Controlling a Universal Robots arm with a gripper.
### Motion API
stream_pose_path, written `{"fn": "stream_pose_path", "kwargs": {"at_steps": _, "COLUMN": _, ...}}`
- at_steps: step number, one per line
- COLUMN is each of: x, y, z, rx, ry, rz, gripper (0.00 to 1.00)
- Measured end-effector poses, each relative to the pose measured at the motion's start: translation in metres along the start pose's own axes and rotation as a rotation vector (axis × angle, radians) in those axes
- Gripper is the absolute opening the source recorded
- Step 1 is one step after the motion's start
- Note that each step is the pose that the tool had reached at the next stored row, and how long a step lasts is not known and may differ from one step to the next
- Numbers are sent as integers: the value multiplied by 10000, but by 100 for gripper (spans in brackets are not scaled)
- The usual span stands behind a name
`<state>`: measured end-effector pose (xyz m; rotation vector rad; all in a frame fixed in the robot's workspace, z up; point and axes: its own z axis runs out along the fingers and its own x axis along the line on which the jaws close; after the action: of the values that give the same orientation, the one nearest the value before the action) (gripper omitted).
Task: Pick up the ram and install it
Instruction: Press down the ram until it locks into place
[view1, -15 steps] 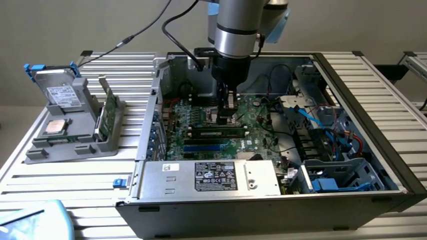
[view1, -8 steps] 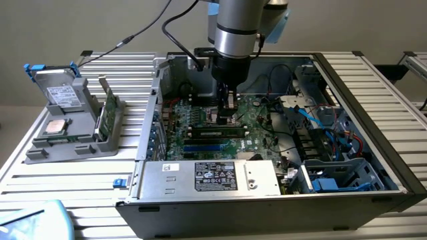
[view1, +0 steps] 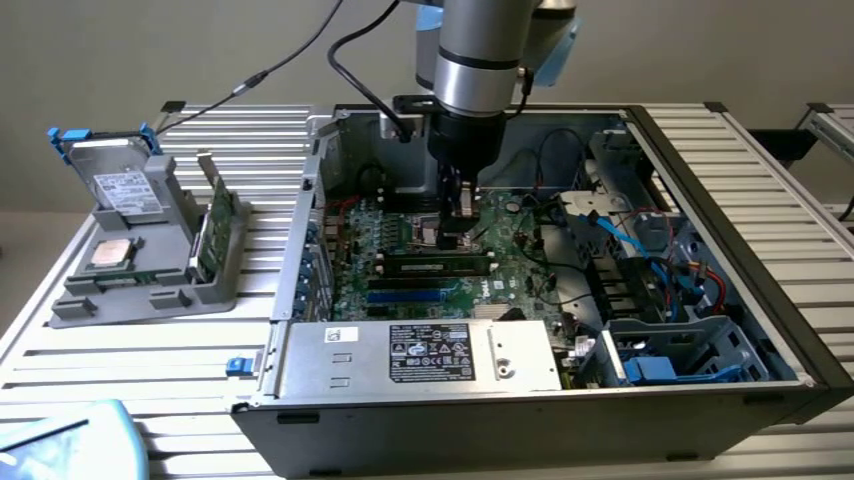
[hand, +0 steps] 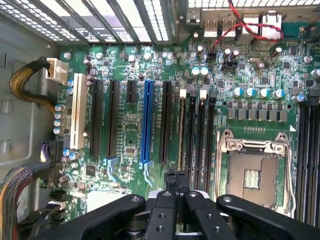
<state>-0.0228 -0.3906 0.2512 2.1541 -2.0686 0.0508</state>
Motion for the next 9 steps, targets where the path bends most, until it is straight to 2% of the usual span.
{"fn": "stream_pose_path", "kwargs": {"at_steps": 6, "x": 7, "y": -165, "z": -12, "rx": 1, "ry": -2, "rz": 1, "gripper": 11}}
{"fn": "stream_pose_path", "kwargs": {"at_steps": 9, "x": 5, "y": -196, "z": -8, "rx": 2, "ry": -4, "rz": -1, "gripper": 11}}
